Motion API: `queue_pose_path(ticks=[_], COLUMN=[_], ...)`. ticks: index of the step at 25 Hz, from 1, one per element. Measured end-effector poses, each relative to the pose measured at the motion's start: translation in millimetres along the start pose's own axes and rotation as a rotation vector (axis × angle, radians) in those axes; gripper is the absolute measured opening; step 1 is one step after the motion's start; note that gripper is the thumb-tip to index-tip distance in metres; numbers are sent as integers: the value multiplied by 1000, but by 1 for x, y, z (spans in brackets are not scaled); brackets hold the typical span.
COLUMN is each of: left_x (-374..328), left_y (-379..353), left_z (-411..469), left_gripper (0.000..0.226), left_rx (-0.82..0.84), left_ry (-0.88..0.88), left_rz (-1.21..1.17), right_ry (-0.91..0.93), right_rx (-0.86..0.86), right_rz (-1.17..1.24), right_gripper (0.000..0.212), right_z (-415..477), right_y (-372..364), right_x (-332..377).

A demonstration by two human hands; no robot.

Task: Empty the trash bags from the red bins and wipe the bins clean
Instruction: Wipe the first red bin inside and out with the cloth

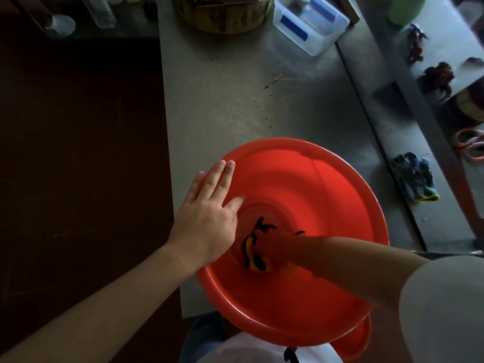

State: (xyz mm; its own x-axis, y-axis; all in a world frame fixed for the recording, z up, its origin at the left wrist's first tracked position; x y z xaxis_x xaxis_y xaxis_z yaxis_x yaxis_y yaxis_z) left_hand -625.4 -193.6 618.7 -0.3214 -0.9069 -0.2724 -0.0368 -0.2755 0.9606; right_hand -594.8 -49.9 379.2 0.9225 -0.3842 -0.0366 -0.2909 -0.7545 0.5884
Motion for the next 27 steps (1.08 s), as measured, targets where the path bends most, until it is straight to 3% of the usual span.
queue_pose_path(ticks=[4, 6, 13, 16, 20, 24, 27], left_x=[-2, -3, -4, -2, -3, -3, -1], left_y=[0, -1, -2, -2, -2, -4, -5], left_z=[-1, -2, 0, 0, 1, 1, 2], left_gripper=[45, 45, 46, 44, 43, 42, 41], left_rx=[-1, 4, 6, -4, -29, -38, -48], left_ry=[-14, -24, -30, -16, -4, -4, -3], left_rz=[-9, -6, -3, -10, -28, -18, -20], right_ry=[68, 50, -460, -546, -642, -534, -506], right_rx=[-62, 28, -52, -31, 74, 134, 146], right_rz=[-54, -126, 197, 370, 456, 373, 292], right_gripper=[43, 45, 40, 45, 70, 55, 55], right_z=[-12, -4, -3, -4, -11, -4, 7], right_y=[-8, -8, 15, 2, -29, -41, -45], right_x=[38, 30, -80, -79, -47, -12, 2])
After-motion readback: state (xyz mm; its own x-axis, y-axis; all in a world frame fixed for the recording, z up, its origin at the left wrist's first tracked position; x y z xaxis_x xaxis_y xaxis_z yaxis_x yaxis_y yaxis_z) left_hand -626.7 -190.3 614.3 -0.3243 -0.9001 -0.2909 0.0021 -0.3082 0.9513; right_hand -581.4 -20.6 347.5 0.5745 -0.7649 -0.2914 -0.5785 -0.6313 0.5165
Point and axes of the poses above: each hand's wrist, its own z-axis towards the middle knuckle, its own y-axis out of the back of the hand, x = y × z, the point moved 9 cm from there along z, towards the middle knuckle, and after that the axes turned 12 degrees about -z, right-handed, at the moved point
